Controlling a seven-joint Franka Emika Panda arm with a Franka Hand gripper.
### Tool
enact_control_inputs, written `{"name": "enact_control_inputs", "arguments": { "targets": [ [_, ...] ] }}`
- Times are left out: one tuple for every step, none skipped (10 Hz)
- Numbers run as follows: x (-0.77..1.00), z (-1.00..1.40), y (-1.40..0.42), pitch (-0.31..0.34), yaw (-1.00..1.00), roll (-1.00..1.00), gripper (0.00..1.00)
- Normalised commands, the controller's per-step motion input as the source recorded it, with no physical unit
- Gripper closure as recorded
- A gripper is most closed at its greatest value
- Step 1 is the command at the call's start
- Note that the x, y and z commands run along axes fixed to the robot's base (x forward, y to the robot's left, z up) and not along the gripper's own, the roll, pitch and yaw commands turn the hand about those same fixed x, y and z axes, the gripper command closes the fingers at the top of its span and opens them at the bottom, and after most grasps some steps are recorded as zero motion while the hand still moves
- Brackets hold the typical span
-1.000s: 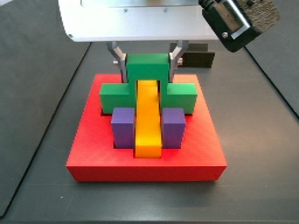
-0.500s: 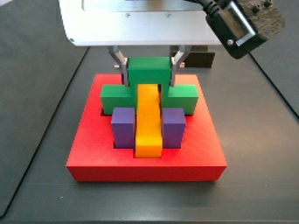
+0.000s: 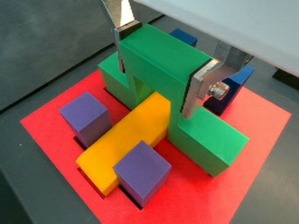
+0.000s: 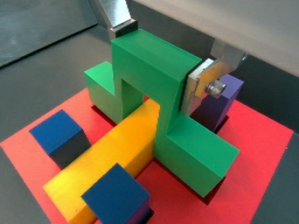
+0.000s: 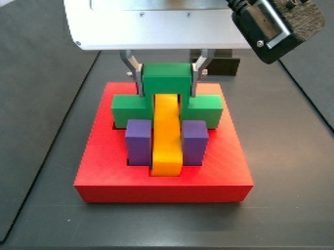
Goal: Pick up the green object. Move up. Place the green object on the fixture. Regrasp the green object. Move to above the board. Insert the green object.
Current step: Insert the green object.
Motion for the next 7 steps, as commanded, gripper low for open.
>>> {"name": "enact_control_inputs", "arguments": {
  "targets": [
    [0.09, -0.13, 0.12, -0.004, -0.01, -0.18, 1.0],
    [0.03, -0.14, 0.14, -0.01, 0.0, -0.17, 1.0],
    [0.0, -0.17, 0.11, 0.0, 0.0, -0.13, 1.0],
    [0.0, -0.18, 0.09, 0.0, 0.0, -0.13, 1.0],
    [0.0, -0.17, 0.07, 0.0, 0.0, -0.17, 1.0],
    [-0.01, -0.08, 0.04, -0.003, 0.0, -0.27, 1.0],
    [-0.04, -0.04, 0.0, -0.024, 0.0, -0.26, 1.0]
  ]
}}
